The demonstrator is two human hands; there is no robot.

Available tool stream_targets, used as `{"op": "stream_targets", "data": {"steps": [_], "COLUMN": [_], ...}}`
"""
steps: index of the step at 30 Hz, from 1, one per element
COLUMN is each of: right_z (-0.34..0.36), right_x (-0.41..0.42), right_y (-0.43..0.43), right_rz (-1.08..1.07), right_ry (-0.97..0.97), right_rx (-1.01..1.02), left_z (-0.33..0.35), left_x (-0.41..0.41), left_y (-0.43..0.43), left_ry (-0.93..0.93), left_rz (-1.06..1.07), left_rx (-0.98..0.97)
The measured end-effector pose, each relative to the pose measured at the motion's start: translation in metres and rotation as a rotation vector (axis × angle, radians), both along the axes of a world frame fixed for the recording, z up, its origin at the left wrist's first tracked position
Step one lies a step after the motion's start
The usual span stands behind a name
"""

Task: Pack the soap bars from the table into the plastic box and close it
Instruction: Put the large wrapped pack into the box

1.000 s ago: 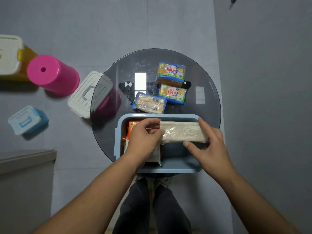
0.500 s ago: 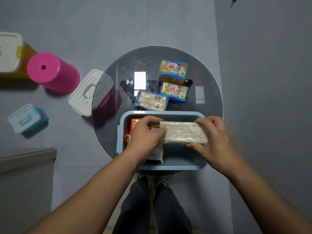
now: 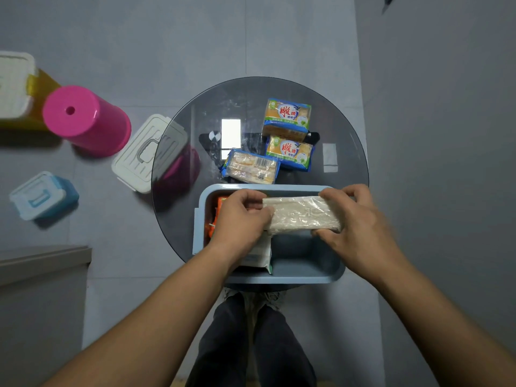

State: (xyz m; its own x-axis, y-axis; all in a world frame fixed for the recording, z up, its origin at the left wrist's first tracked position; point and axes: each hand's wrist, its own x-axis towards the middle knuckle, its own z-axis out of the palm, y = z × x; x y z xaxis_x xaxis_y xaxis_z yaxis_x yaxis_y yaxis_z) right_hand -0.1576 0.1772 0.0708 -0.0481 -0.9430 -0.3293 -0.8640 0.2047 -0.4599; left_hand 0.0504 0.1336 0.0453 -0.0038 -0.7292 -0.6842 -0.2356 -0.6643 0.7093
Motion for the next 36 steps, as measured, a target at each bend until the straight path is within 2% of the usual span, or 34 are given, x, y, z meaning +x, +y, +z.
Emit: {"op": "stream_targets", "data": {"steps": [8,14,19,23,26,32,36], "right_z": [0.001,-0.012,-0.031,-0.044,-0.052,-0.067,-0.072], "right_x": [0.005,0.011,0.005,0.002,0.0,0.003,-0.002], "right_y": [-0.007,-0.009,-0.003,-0.005,-0.01,-0.006,-0.005], "right_rz": [0.05,0.067,0.061,0.099,0.1,0.088,0.061], "right_ry": [0.036,0.088,0.095,0.248,0.322,0.394,0.328], "right_rx": [0.001,-0.033,0.026,-0.052,-0.037,-0.043,0.002], "left_z": [-0.018,-0.029,-0.034,-0.039,-0.043,-0.048,-0.053], "left_x": [-0.004,0.001,0.0,-0.004,-0.008,-0.012,-0.009], "left_y": [-0.001,-0.01,-0.011,-0.012,-0.016,-0.017,-0.017], "left_ry": [0.02,-0.037,-0.074,-0.148,-0.217,-0.319,-0.366], "left_rz": [-0.002,0.068,0.019,-0.02,-0.042,-0.069,-0.167], "left_rx": [0.113,0.096,0.094,0.04,0.036,0.004,0.009]}}
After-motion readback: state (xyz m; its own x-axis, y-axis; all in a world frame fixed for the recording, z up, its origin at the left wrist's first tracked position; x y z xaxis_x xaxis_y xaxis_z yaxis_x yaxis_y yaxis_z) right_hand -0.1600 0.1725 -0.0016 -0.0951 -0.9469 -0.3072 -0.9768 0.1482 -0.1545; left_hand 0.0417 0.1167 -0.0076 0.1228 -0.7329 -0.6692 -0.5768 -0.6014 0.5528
